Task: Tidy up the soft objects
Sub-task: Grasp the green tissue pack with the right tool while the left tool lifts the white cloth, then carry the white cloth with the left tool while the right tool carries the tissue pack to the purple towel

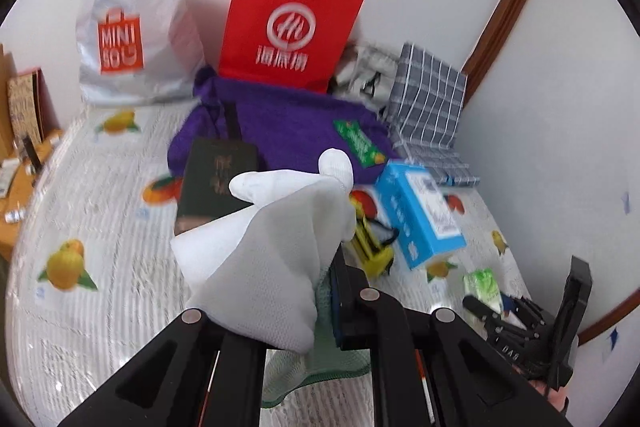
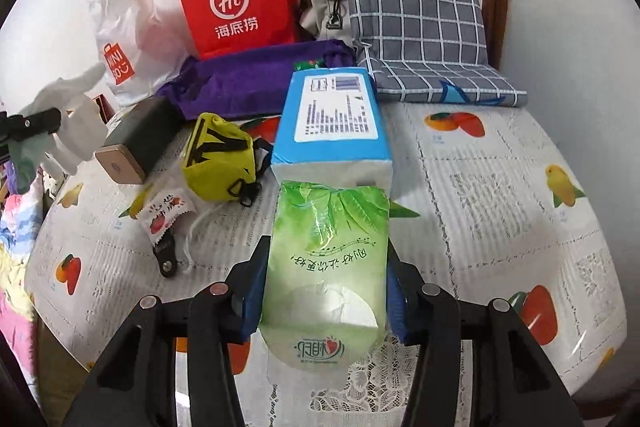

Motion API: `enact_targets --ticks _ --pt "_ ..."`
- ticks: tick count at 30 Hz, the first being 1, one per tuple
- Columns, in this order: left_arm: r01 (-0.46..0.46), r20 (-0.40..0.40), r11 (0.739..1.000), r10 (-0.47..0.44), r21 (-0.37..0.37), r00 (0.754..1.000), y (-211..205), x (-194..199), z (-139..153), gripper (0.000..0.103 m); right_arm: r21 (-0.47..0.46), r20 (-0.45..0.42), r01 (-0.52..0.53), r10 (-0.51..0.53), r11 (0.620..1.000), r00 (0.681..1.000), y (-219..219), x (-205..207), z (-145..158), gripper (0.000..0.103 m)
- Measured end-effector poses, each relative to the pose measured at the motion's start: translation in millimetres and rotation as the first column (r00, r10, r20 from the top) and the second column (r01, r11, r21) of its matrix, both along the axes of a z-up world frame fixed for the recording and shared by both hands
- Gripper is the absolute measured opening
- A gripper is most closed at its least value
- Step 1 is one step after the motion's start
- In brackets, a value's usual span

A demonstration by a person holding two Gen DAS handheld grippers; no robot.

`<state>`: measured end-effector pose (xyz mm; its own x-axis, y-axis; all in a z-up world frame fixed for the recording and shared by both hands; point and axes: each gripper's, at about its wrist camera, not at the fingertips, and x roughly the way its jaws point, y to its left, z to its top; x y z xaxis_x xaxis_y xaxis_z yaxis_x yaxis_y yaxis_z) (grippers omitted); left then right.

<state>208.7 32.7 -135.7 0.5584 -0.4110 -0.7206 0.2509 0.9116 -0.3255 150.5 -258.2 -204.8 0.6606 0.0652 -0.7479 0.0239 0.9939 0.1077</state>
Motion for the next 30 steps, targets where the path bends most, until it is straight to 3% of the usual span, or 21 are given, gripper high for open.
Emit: enact_targets --ticks 7,9,13,16,17,18,23,30 --pt "0.029 -0.183 0.998 -0.019 0.052 0.983 0.1 -6.0 -67.7 0.014 -0.008 -0.034 -0.012 0.012 1.000 0.999 6.3 -3.3 -12.6 0.050" --pt "0.028 -0.228 0.994 -0.003 0.108 0.974 0.5 -10.7 -85.6 0.028 -0.004 -0.045 -0.018 0.018 1.000 0.999 7.5 -4.0 -16.0 0.050" --pt "0.008 -0.243 0.989 0.029 0.149 0.970 11.0 -20.8 -98.9 0.030 -0.007 -0.051 -0.022 0.021 1.000 0.998 9.1 -7.5 -19.8 0.050" --pt "-0.015 -0.236 0.989 0.049 0.144 0.971 20.5 -28.0 -99.4 0.030 -0.007 -0.060 -0.017 0.017 1.000 0.998 9.4 -10.1 -23.0 0.050" --pt "-0.020 -0.225 0.989 0.053 0.147 0.973 23.2 -30.1 -99.2 0.025 -0.007 -0.062 -0.017 0.016 1.000 0.998 9.4 -10.5 -23.7 0.050" --pt "-0.033 -0.206 0.989 0.064 0.147 0.976 27.0 -32.1 -97.3 0.008 -0.007 -0.063 -0.015 0.014 1.000 0.998 9.4 -11.0 -24.3 0.050" --pt "-0.042 -0.137 0.990 0.061 0.138 0.989 35.3 -36.1 -74.5 0.008 -0.011 -0.065 -0.015 0.015 1.000 0.998 10.6 -12.8 -22.8 0.050" --pt "-0.034 -0.003 0.997 0.035 0.074 0.999 33.4 -32.1 -11.7 0.008 -0.015 -0.029 -0.030 0.029 0.999 0.999 13.4 -7.7 -3.0 0.050"
